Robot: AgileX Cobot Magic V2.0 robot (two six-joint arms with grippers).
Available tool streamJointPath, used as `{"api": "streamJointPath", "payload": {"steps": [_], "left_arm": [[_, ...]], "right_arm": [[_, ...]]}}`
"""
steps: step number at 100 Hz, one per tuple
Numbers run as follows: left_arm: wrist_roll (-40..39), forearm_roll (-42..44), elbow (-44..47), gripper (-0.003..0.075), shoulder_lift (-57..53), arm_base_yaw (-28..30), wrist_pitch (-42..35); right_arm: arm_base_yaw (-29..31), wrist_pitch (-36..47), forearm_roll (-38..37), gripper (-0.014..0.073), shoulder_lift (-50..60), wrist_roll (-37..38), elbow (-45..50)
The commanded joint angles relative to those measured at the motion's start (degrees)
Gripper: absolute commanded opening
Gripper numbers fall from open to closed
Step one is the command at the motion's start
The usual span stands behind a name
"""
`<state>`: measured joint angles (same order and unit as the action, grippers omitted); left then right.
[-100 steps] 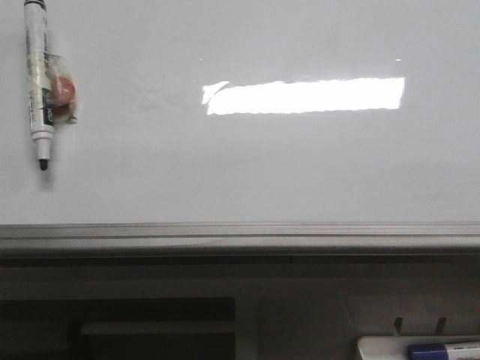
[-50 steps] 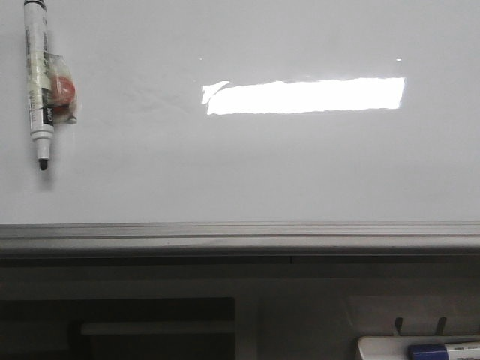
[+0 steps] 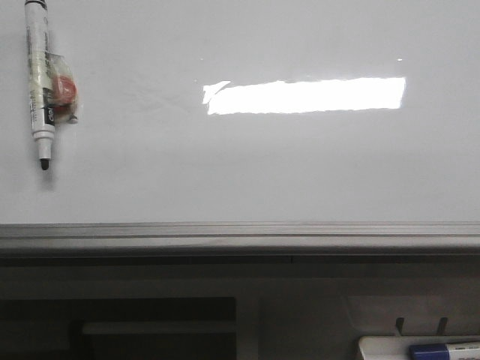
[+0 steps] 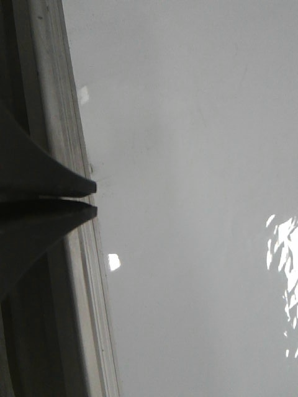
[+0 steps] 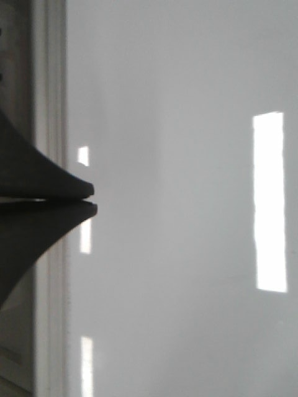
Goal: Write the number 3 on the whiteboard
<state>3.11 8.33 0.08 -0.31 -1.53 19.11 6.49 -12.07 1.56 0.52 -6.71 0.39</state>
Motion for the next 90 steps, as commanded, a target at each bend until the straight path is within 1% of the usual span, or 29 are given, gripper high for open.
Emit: {"api": "streamJointPath", "payload": {"steps": [1, 3, 7, 12, 22, 32, 39, 46, 72, 85, 90], "left_arm": [[-0.3, 0.6, 0.6, -0.0020, -1.4, -0.4, -4.3], [0.1, 1.3, 0.6, -0.0020, -1.4, -0.4, -4.4], [1.3, 5.7, 0.6, -0.0020, -1.4, -0.4, -5.0], [1.3, 7.6, 0.6, -0.0020, -1.4, -0.4, -7.1], [1.3, 3.5, 0.6, -0.0020, -1.4, -0.5, -13.6], [1.3, 3.4, 0.6, -0.0020, -1.4, -0.5, -18.3], [1.3, 3.4, 0.6, -0.0020, -1.4, -0.5, -19.1], [1.3, 3.4, 0.6, -0.0020, -1.4, -0.5, -19.1], [1.3, 2.2, 0.6, -0.0020, -1.4, -0.5, -22.9], [1.3, -0.5, 0.5, -0.0020, -1.4, -0.5, -25.5], [1.3, -3.2, 0.2, -0.0021, -1.4, -0.5, -26.8]], "right_arm": [[0.3, 8.7, -0.7, -0.0041, 1.0, -0.3, 1.8], [0.3, 8.8, -0.7, -0.0041, 1.0, -0.3, 1.8], [0.3, 8.9, -0.7, -0.0041, 1.0, -0.3, 1.8], [0.3, 8.7, -0.7, -0.0041, 1.0, -0.3, 1.8], [0.3, 8.8, -0.7, -0.0041, 1.0, -0.3, 1.8], [0.3, 8.7, -0.7, -0.0041, 1.0, -0.3, 1.8], [0.3, 8.5, -0.7, -0.0041, 1.0, -0.3, 1.8], [0.3, 10.2, -0.7, -0.0041, 1.0, -0.3, 1.8], [0.3, 22.8, -0.5, -0.0041, 1.0, -0.3, 1.8], [0.3, 23.9, -0.5, -0.0041, 1.0, -0.3, 1.8], [0.3, 23.6, -0.5, -0.0041, 1.0, -0.3, 1.8]]}}
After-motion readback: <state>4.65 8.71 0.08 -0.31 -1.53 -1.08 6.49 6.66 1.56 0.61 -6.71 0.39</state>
